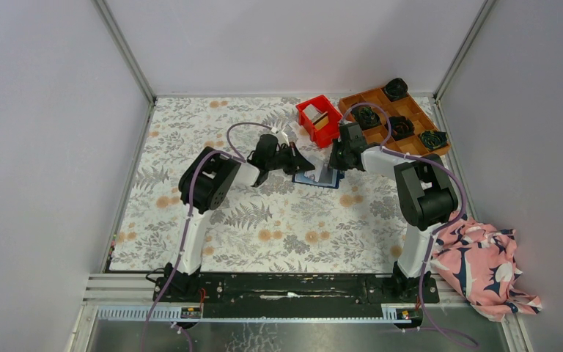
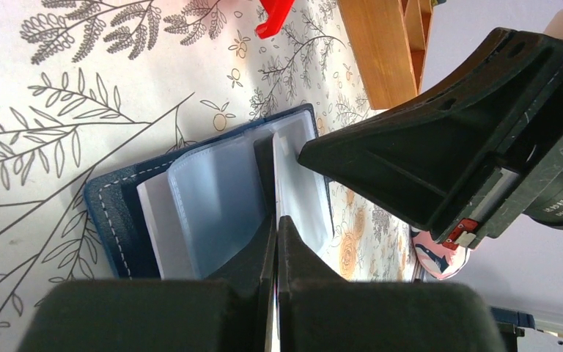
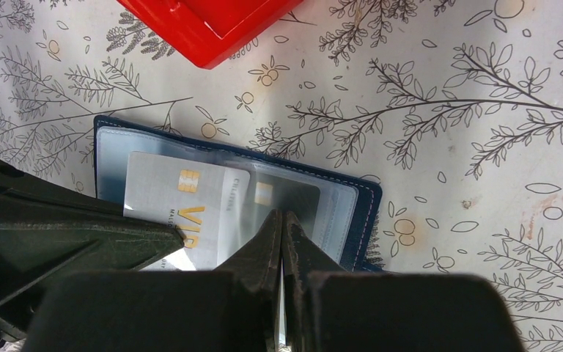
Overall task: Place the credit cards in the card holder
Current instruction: Insert the credit card into the card holder.
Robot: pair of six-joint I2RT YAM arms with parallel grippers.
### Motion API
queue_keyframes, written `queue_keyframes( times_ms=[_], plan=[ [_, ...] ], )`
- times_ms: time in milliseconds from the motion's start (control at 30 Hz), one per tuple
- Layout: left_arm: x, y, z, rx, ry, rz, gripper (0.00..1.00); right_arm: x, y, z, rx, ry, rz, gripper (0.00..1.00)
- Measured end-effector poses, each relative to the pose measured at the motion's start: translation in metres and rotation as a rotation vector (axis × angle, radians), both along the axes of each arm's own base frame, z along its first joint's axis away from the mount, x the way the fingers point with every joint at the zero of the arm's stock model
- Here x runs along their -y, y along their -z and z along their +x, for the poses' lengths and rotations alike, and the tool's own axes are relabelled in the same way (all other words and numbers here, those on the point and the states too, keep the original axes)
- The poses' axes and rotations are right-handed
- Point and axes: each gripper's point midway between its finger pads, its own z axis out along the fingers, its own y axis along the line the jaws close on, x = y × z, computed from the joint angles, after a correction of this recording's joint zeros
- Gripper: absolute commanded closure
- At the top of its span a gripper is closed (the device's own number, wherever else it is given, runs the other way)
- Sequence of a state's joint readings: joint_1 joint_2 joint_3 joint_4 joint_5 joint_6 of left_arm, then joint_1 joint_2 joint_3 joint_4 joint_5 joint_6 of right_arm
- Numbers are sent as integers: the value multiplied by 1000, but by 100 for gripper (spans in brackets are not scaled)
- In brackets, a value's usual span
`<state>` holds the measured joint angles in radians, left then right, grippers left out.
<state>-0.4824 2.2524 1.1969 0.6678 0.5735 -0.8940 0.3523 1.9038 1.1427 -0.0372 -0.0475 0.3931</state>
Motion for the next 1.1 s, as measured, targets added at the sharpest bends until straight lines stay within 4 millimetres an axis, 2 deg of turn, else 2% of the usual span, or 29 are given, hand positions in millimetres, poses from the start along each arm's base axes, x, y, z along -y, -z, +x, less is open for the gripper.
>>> queue_keyframes(
  times_ms=[467,1100],
  plan=[
    [1,0,-2,57,45,-66,100,-3,1,3,8,-5,10,100],
    [-10,-1,0,92,61,-116,100,-5,0,5,10,-9,17,100]
  ],
)
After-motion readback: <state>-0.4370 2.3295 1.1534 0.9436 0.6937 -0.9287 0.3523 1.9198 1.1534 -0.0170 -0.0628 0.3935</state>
